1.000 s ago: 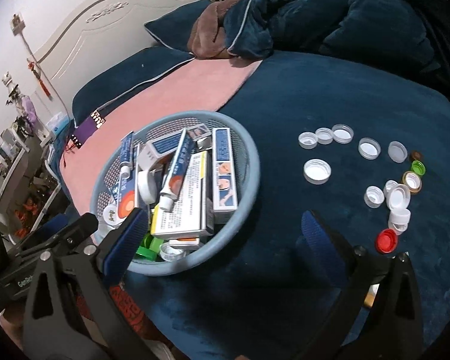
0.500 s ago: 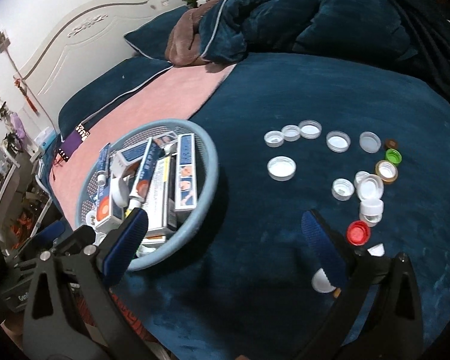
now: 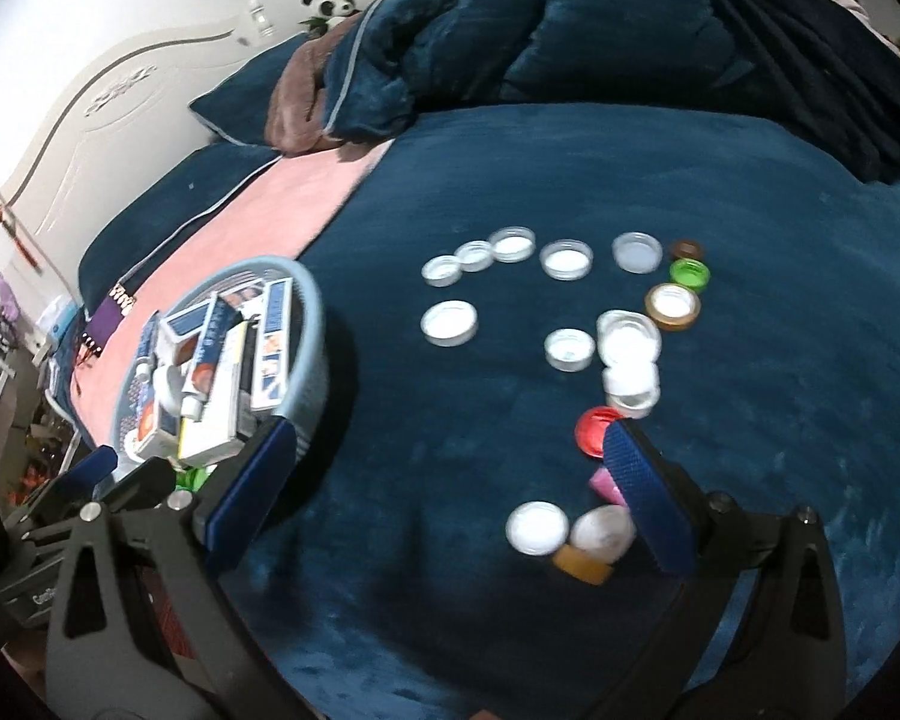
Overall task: Organize objects
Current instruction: 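Move both open tools back over the scattered caps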
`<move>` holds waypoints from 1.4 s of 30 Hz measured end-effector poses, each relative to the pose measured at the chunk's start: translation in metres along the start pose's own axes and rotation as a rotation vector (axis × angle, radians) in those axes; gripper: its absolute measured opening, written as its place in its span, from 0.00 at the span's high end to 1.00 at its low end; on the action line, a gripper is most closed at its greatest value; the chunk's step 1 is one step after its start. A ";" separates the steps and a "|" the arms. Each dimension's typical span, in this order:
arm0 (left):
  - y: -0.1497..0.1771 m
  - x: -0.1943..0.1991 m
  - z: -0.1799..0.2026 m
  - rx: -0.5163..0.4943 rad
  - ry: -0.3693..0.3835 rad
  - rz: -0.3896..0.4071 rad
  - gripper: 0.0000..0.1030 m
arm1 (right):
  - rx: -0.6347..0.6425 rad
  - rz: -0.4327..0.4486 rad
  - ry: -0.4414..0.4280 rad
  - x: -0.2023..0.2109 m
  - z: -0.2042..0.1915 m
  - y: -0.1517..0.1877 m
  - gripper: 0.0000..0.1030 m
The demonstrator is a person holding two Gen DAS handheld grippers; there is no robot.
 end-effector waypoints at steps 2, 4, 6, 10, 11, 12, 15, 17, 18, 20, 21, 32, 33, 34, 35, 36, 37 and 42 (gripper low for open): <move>0.003 -0.002 0.006 -0.015 0.005 -0.006 0.01 | -0.014 -0.001 0.012 0.002 0.009 0.004 0.00; 0.006 -0.005 0.013 -0.028 0.011 -0.016 0.01 | -0.025 -0.004 0.025 0.004 0.017 0.009 0.00; 0.010 -0.007 0.019 -0.039 0.017 -0.025 0.01 | -0.034 -0.009 0.038 0.006 0.025 0.013 0.00; 0.017 -0.012 0.032 -0.067 0.028 -0.038 0.01 | -0.056 -0.016 0.060 0.009 0.041 0.021 0.00; 0.019 -0.013 0.035 -0.074 0.032 -0.043 0.01 | -0.061 -0.015 0.064 0.010 0.044 0.022 0.00; 0.021 -0.014 0.039 -0.081 0.035 -0.047 0.01 | -0.066 -0.015 0.069 0.011 0.048 0.023 0.00; 0.026 -0.020 0.048 -0.096 0.043 -0.060 0.01 | -0.085 -0.020 0.084 0.013 0.060 0.030 0.00; 0.031 -0.023 0.054 -0.105 0.052 -0.071 0.01 | -0.093 -0.022 0.092 0.014 0.066 0.034 0.00; 0.033 -0.025 0.058 -0.110 0.058 -0.076 0.01 | -0.098 -0.025 0.097 0.015 0.069 0.036 0.00; 0.037 -0.029 0.065 -0.117 0.069 -0.086 0.01 | -0.108 -0.028 0.108 0.016 0.077 0.040 0.00; 0.039 -0.031 0.068 -0.120 0.075 -0.090 0.01 | -0.111 -0.029 0.111 0.016 0.080 0.042 0.00; 0.069 -0.060 0.104 -0.192 0.095 -0.158 0.01 | -0.147 -0.075 0.203 0.016 0.123 0.071 0.00; 0.072 -0.066 0.106 -0.196 0.093 -0.167 0.01 | -0.148 -0.080 0.209 0.016 0.126 0.074 0.00; 0.076 -0.072 0.107 -0.196 0.092 -0.180 0.01 | -0.147 -0.088 0.224 0.015 0.130 0.078 0.00; 0.080 -0.078 0.107 -0.193 0.090 -0.193 0.01 | -0.146 -0.096 0.236 0.014 0.134 0.082 0.00; 0.085 -0.085 0.106 -0.188 0.085 -0.205 0.01 | -0.144 -0.104 0.251 0.013 0.137 0.086 0.00; 0.088 -0.090 0.105 -0.183 0.081 -0.212 0.01 | -0.142 -0.114 0.271 0.011 0.142 0.091 0.00; 0.099 -0.111 0.101 -0.166 0.067 -0.214 0.01 | -0.141 -0.129 0.346 0.007 0.159 0.109 0.00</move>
Point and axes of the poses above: each gripper's, at about its wrist camera, not at the fingertips, and x roughly against the way its jaws point, z to its right, y to its underside, the point moved 8 cm from there along -x, roughly the way its jaws point, and after that the axes turned 15 degrees about x, right-handed, at the moved point
